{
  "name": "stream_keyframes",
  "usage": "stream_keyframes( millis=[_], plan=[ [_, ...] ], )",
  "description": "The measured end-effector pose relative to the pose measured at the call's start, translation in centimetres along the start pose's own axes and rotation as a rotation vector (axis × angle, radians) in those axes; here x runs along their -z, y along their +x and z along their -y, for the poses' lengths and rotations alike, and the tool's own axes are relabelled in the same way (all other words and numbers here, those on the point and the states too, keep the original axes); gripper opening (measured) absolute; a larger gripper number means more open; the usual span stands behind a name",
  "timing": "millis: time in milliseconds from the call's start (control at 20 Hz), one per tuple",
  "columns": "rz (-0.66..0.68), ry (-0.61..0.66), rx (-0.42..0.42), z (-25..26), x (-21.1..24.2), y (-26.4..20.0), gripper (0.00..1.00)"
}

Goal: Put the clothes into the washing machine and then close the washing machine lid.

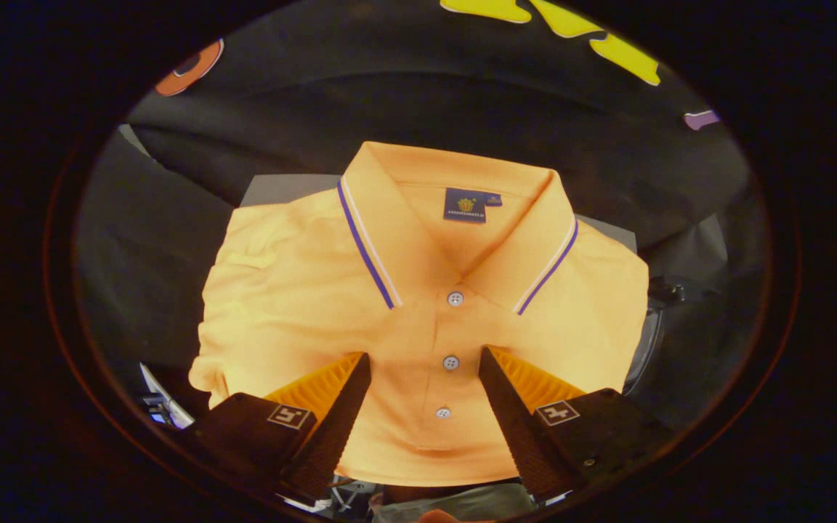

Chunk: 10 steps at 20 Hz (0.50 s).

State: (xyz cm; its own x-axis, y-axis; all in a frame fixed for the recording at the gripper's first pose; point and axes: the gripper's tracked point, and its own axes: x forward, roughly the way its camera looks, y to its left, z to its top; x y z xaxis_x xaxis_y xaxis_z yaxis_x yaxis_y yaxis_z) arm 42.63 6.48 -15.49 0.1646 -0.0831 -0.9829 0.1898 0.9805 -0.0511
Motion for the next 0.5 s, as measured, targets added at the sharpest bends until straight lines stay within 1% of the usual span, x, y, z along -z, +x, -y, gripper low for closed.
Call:
stream_keyframes(
  millis=[100,200,300,450,500],
  plan=[
    [-0.008,0.021,0.001,0.0,0.0,0.0,0.96],
    [-0.009,0.023,-0.003,0.0,-0.1,0.0,0.88],
    [0.007,0.002,-0.003,0.7,-0.4,0.0,0.70],
    [0.000,-0.002,-0.002,2.0,-0.4,0.0,0.29],
    [0.000,-0.015,-0.009,2.1,-0.5,0.1,0.23]
  ],
)
